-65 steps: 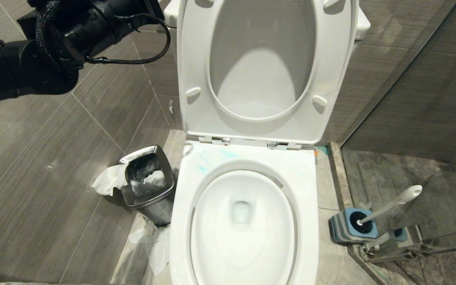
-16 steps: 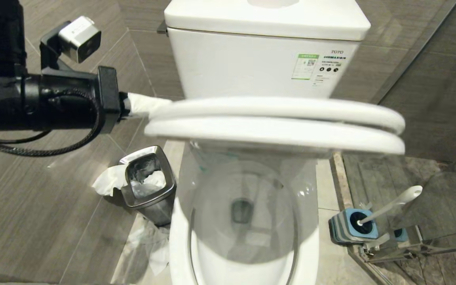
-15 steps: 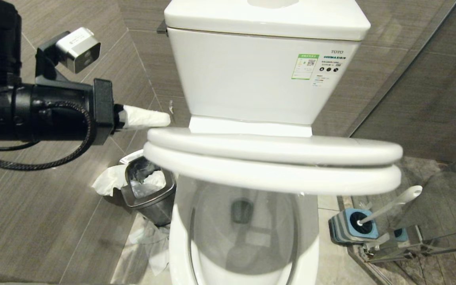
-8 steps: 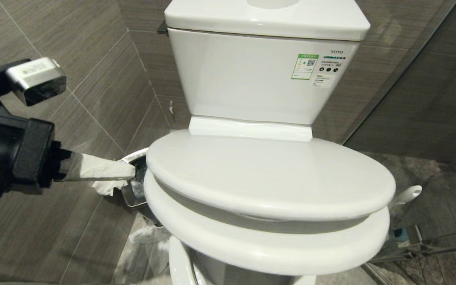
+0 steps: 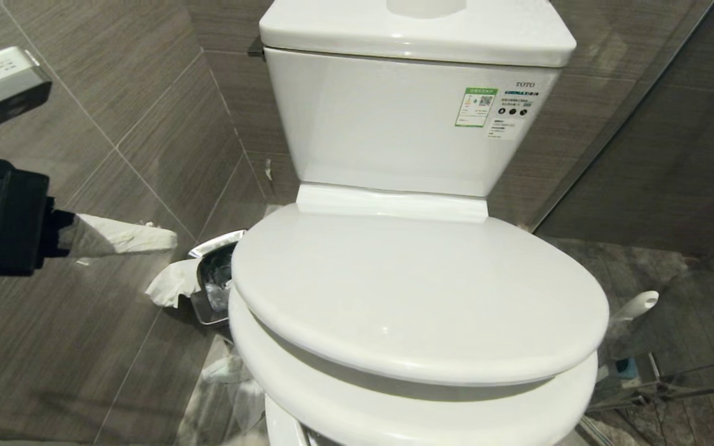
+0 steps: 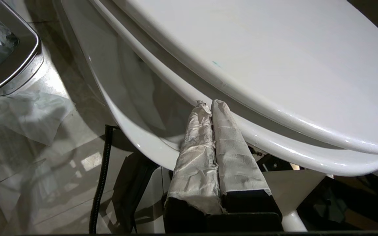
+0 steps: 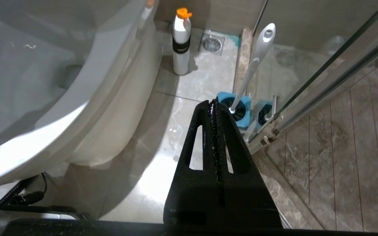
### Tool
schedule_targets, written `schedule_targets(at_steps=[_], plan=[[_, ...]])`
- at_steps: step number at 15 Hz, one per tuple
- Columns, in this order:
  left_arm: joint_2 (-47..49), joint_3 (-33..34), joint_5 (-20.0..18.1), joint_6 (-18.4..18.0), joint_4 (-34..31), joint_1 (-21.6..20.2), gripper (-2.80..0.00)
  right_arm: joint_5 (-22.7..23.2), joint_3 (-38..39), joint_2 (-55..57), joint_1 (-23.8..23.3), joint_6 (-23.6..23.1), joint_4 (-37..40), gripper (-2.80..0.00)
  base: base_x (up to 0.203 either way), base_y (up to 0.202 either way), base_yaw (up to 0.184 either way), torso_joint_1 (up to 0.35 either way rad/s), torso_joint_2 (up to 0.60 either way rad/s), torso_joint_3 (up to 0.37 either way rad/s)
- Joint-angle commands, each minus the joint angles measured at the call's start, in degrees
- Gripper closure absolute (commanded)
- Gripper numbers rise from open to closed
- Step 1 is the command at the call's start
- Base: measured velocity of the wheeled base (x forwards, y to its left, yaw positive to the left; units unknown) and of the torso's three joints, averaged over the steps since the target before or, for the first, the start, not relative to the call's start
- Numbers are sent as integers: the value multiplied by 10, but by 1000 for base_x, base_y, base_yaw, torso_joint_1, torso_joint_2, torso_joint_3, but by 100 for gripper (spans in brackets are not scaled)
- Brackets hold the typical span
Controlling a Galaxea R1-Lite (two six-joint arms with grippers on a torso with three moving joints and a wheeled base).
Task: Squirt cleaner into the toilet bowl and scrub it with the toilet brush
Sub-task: Close the toilet lid
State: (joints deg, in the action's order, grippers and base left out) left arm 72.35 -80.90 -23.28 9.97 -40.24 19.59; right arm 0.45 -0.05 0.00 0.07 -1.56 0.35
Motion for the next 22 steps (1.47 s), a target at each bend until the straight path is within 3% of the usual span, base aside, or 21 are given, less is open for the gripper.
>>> schedule_targets(at_steps=[1,14,16,18,20,22], plan=[[-3,0,-1,0,-2,2,0,0,0,0,0,0,0,0,0,0,0,3,6,141],[-8,-1,3,-2,-3,6,0,0,0,0,0,0,0,0,0,0,0,2,4,199],[-6,1,3,-12,-9,6,0,0,0,0,0,0,0,0,0,0,0,7,2,168],[1,6,5,-39,-55,7,0,0,0,0,0,0,0,0,0,0,0,2,5,59],[16,1,40,-81,-64,28,0,0,0,0,0,0,0,0,0,0,0,0,0,0],[50,-22,112,-122,-64,51,0,0,0,0,0,0,0,0,0,0,0,0,0,0]])
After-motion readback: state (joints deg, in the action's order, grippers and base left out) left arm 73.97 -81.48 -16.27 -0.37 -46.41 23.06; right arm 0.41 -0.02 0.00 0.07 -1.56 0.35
